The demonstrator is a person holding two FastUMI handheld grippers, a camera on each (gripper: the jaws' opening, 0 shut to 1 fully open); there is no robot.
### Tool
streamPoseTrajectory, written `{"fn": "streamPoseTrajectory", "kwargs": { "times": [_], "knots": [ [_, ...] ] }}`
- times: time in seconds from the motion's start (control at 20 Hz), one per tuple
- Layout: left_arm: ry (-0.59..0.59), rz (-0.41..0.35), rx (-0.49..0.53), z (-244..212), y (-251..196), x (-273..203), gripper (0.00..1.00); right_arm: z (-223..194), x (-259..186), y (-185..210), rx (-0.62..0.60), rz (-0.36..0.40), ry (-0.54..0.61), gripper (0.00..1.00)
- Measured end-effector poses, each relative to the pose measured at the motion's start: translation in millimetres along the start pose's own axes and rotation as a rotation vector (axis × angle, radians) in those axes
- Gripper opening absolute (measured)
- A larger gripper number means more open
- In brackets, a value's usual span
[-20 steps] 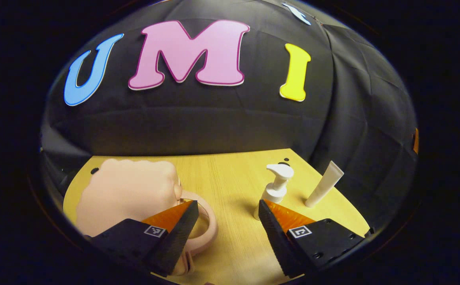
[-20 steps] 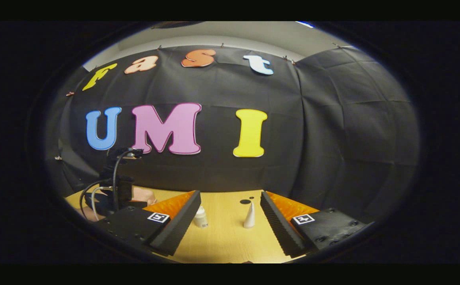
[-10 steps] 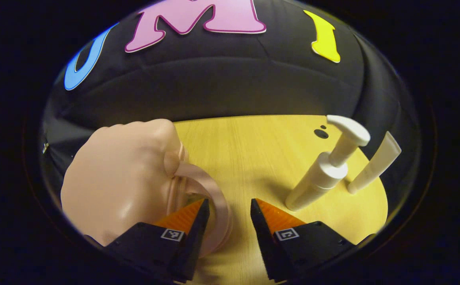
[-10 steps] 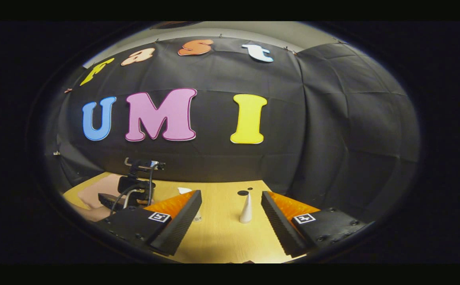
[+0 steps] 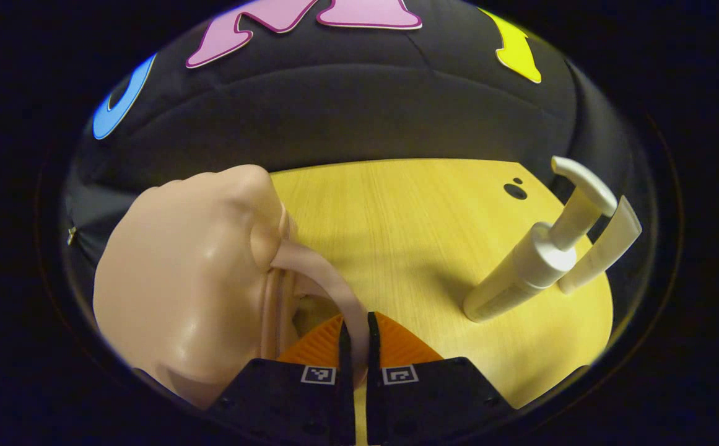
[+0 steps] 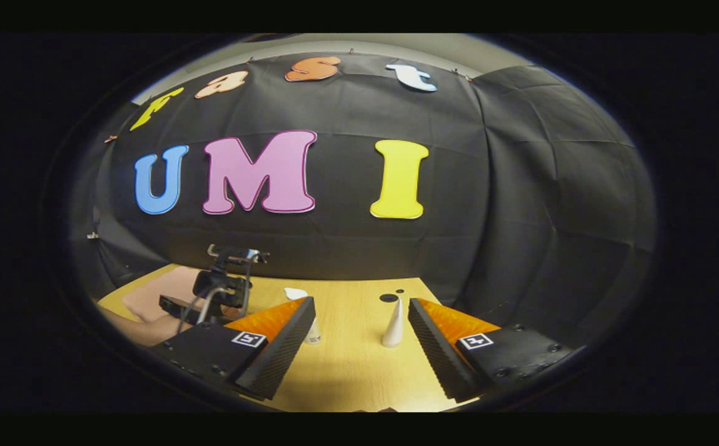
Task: First open the suitcase, pack the skin care products into it, and then close the suitcase.
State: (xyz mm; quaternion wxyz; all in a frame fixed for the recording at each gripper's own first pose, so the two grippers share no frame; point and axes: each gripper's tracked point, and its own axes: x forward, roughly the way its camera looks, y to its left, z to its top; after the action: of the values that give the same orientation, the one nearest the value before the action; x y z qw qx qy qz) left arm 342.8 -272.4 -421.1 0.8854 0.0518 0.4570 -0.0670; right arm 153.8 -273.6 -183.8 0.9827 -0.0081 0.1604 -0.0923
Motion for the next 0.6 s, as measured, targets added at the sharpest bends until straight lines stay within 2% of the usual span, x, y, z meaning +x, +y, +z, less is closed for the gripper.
{"fn": "streamPoseTrajectory", "kwargs": {
  "times": [0.1,0.3,0.5,0.6],
  "knots": [
    [-0.036,-0.034,-0.071,24.6,3.3,-25.6,0.10,3.4,2.8,1.9,0.003,0.004,-0.009,0.96],
    [-0.090,-0.073,-0.091,73.2,27.8,-87.0,0.10,12.0,7.0,10.3,0.009,0.014,-0.026,0.96],
    [-0.163,-0.006,0.016,121.4,90.0,-155.9,0.10,14.8,9.9,27.8,0.003,0.046,-0.036,0.96],
    [-0.162,0.002,0.020,128.3,125.9,-184.1,0.09,13.8,11.3,38.3,0.004,0.065,-0.028,0.96]
  ]
}}
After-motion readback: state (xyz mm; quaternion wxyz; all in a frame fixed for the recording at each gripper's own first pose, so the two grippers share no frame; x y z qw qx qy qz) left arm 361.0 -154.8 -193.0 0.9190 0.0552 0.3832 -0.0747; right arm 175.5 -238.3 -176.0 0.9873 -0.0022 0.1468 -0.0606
